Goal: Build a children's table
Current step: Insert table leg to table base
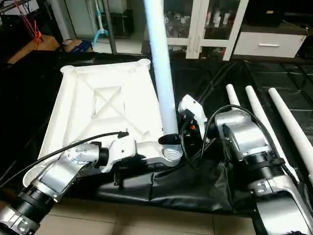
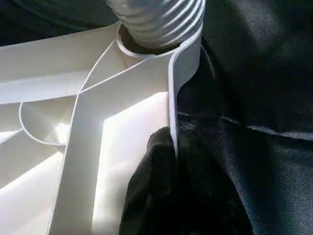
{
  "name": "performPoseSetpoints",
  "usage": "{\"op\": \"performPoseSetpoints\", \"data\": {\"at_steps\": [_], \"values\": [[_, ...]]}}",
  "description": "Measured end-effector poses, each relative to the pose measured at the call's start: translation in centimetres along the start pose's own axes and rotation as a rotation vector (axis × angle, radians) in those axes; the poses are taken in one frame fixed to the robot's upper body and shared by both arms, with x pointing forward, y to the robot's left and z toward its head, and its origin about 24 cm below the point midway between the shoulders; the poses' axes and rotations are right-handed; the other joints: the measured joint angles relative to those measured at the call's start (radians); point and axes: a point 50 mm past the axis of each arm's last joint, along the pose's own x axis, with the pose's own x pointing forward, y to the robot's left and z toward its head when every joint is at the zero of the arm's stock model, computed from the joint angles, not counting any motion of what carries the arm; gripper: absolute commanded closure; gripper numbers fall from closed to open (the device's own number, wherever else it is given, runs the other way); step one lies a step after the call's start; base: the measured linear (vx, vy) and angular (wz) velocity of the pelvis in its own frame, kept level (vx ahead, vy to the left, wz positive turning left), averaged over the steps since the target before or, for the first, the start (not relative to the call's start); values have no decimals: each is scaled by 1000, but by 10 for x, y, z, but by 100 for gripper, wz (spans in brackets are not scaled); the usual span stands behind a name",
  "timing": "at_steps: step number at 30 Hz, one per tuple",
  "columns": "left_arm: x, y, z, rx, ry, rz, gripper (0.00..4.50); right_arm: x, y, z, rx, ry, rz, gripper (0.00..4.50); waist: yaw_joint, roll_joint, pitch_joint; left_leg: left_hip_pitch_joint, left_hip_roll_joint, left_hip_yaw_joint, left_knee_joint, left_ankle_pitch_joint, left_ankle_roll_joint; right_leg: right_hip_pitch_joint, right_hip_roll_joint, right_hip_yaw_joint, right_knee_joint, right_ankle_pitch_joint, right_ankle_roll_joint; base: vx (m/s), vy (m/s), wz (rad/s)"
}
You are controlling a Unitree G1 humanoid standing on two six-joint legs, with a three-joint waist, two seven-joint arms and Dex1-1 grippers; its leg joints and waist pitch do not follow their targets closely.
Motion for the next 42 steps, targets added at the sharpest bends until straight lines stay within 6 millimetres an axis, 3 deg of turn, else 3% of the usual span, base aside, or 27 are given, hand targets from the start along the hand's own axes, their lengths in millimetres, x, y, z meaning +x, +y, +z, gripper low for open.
{"op": "performPoseSetpoints", "data": {"at_steps": [11, 16, 42], "values": [[-1, 1, -2, -5, 5, 6, 450, 7, 1, -5, 3, -98, -64, 264, -5, 1, 1, 0, 0, 0, 1, 0, 0, 0, 0, 0, 1, 1, -1, 0, 0, 0], [0, 1, -1, -3, 4, 4, 450, 6, 2, 2, -27, -124, -75, 264, -3, 2, 0, 1, 0, 0, 0, 0, 0, 0, 0, 0, 2, 0, 0, 0, 0, 0], [-1, 0, -1, -2, 4, 1, 450, 3, 8, -6, -80, -59, -55, 264, -2, 3, 0, 1, 0, 0, 1, 0, 0, 0, 0, 0, 1, 0, 0, 0, 0, 0]]}}
